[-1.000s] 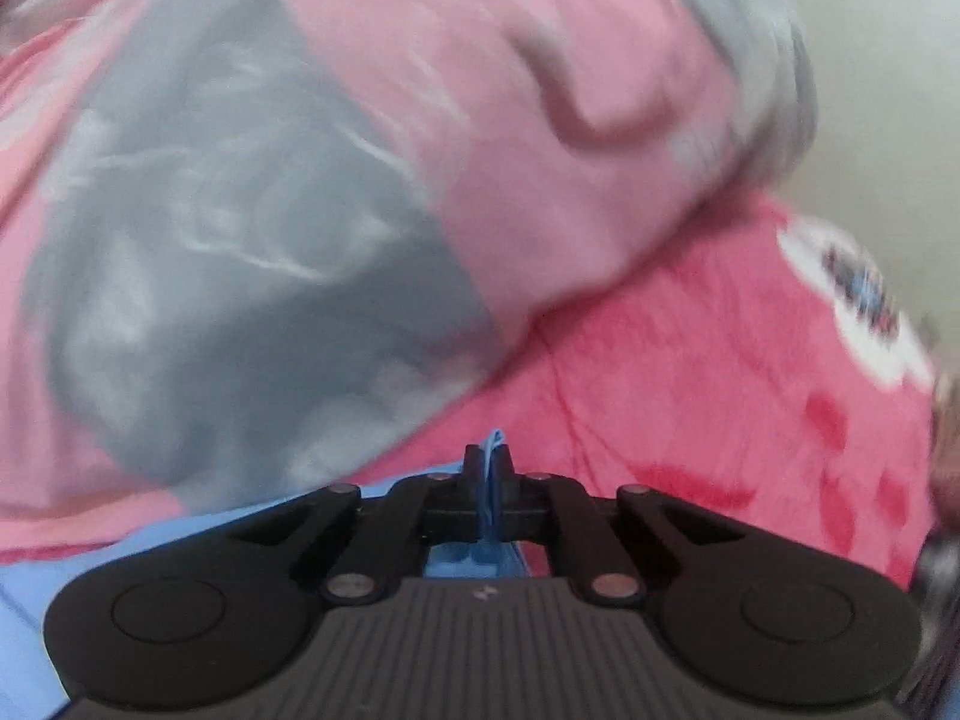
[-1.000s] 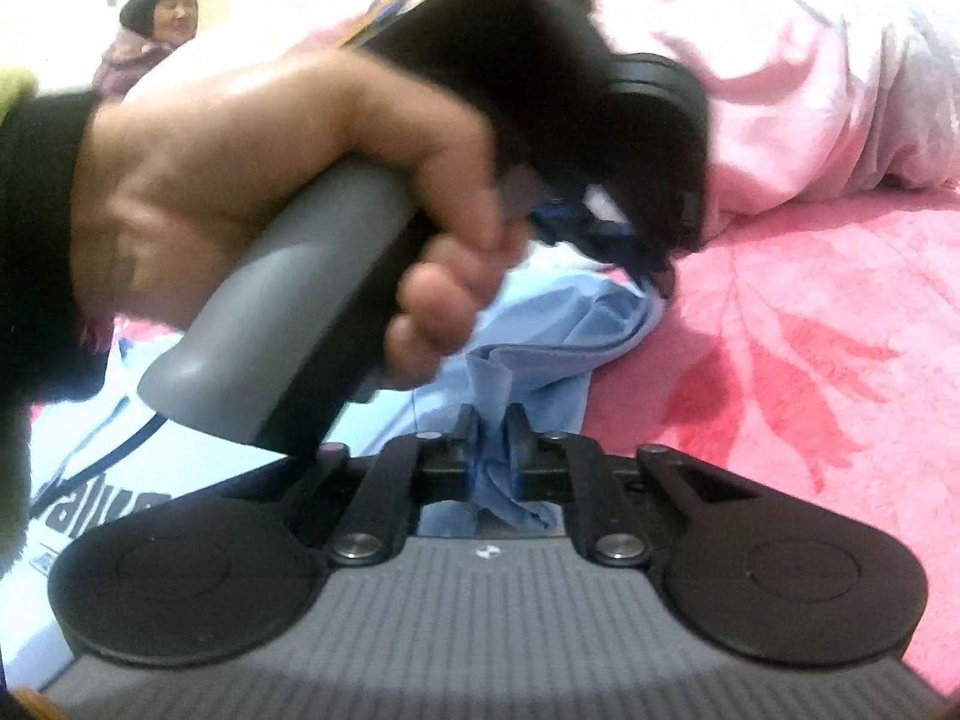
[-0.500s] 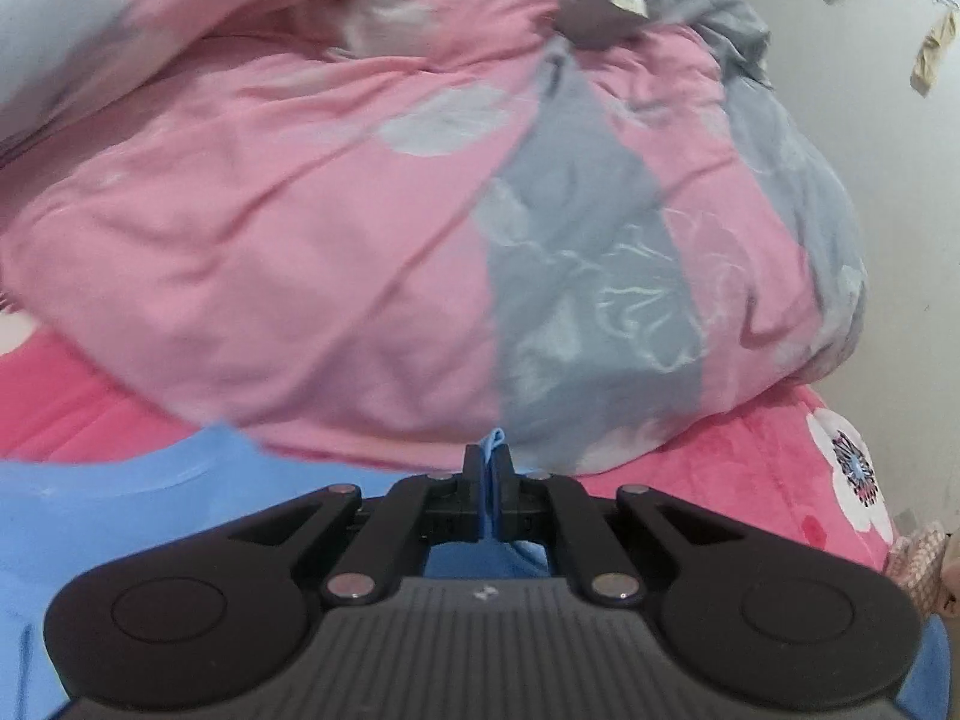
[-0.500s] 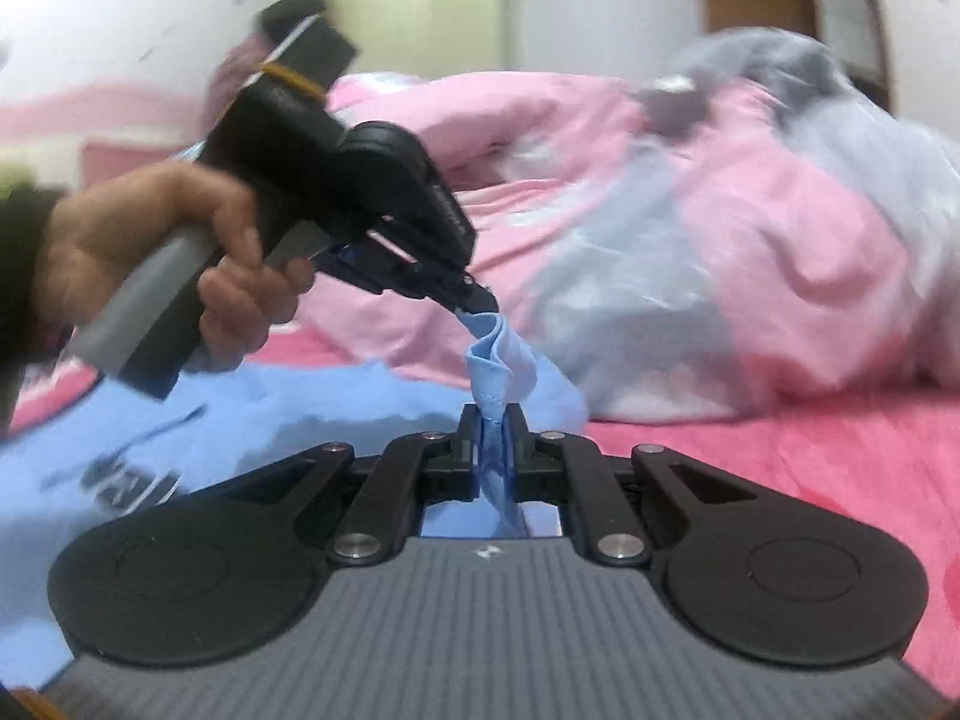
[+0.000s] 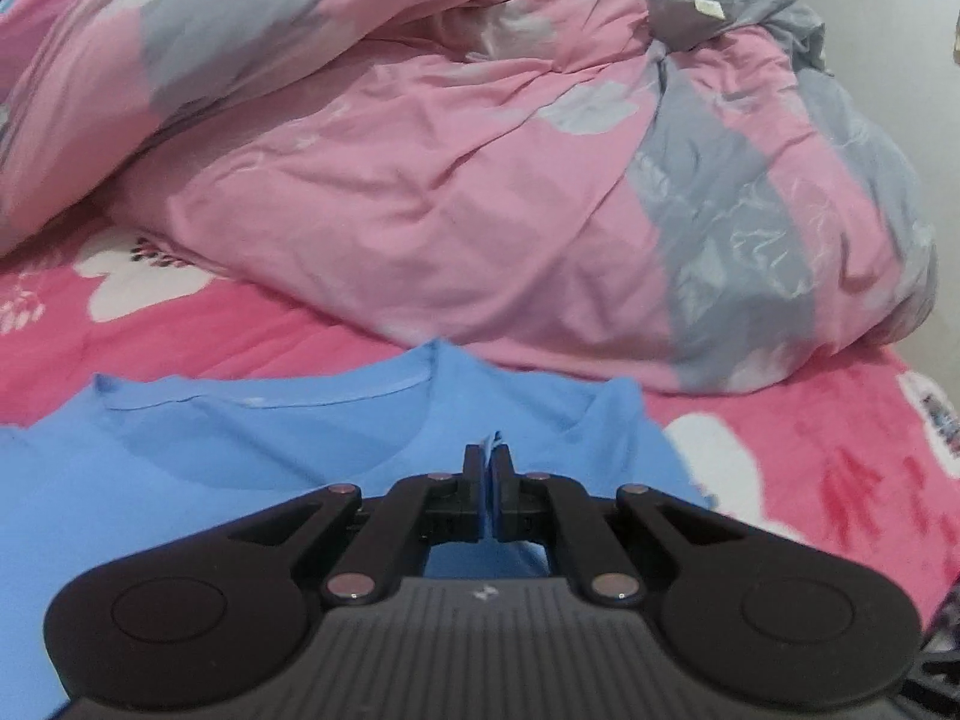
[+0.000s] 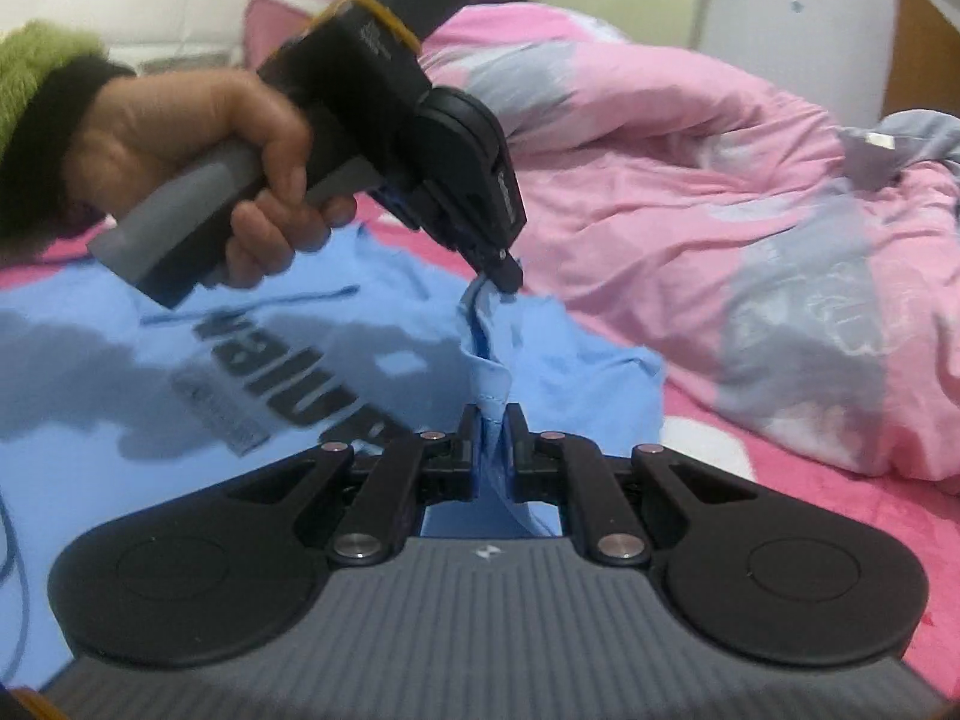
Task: Fold clothes
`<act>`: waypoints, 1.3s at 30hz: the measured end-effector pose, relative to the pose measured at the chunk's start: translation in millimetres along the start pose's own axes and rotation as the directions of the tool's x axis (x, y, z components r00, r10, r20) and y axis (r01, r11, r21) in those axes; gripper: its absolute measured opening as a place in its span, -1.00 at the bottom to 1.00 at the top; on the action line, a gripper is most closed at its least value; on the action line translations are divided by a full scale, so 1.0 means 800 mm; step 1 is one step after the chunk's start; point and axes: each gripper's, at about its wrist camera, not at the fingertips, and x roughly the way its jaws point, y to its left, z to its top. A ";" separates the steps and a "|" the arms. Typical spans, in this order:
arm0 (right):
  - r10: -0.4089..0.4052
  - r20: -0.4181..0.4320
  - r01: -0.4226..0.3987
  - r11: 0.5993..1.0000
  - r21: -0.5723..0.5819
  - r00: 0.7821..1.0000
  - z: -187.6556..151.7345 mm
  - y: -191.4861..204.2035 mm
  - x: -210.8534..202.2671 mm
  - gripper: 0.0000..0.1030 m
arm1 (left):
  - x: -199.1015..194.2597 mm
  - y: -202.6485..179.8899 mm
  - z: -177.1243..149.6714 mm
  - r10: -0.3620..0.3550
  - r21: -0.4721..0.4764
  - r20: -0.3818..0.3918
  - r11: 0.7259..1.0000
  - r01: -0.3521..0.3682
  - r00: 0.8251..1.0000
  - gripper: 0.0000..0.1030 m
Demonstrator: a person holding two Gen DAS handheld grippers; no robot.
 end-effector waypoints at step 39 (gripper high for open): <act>-0.032 -0.165 0.080 0.952 0.295 0.986 -0.064 -0.103 0.008 -0.90 | -0.052 -0.149 -0.161 -0.095 0.806 0.013 0.590 0.046 0.995 -0.02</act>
